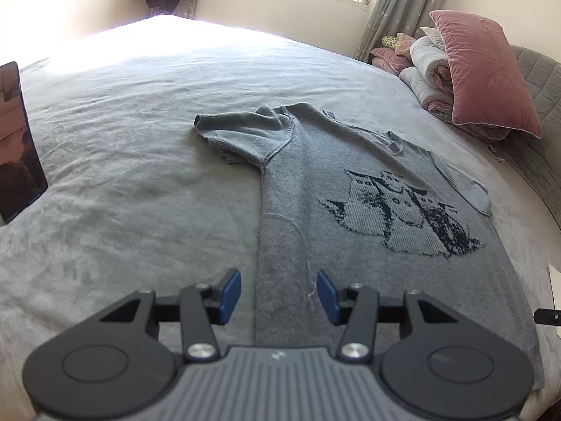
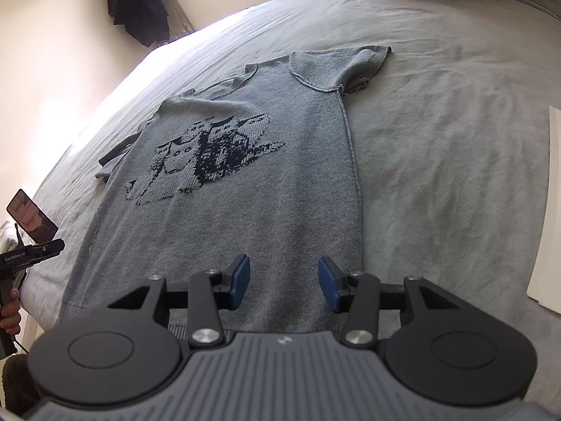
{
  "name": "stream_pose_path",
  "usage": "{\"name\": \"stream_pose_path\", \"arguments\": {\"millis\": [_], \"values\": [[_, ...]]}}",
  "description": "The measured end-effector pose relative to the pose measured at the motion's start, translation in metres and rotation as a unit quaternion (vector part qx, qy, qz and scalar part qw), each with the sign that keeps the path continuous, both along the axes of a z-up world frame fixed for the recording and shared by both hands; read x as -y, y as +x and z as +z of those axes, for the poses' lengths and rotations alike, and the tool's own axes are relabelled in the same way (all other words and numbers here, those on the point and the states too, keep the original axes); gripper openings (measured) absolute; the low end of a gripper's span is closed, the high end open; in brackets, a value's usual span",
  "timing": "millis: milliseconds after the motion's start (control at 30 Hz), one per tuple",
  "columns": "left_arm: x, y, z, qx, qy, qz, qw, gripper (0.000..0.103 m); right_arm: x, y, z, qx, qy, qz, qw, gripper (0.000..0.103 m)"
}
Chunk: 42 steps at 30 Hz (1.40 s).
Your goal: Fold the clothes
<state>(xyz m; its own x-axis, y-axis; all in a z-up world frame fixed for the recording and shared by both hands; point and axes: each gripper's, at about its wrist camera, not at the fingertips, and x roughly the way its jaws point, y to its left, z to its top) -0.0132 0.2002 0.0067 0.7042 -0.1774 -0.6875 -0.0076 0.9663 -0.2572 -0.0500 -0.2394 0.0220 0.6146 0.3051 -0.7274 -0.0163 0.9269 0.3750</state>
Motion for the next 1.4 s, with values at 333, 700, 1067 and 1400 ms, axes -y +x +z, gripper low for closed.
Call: {"name": "stream_pose_path", "arguments": {"millis": [333,700,1067,1400], "values": [[-0.037,0.103,-0.04,-0.011,-0.134,0.102,0.9856,0.046,-0.008,0.054,-0.018,-0.008,-0.004,-0.011,1.0,0.048],[-0.057,0.137,-0.068,0.029,-0.245,0.183,0.9517,0.007,0.03,0.096,-0.026,0.036,0.026,-0.053,0.998,0.048],[-0.043,0.147,-0.044,0.069,-0.107,0.19,0.9736,0.006,0.084,0.141,-0.047,0.067,0.137,-0.159,0.975,0.048],[-0.037,0.151,-0.049,0.058,-0.069,0.189,0.9778,0.01,0.118,0.161,-0.071,0.082,0.256,-0.269,0.925,0.028]]}}
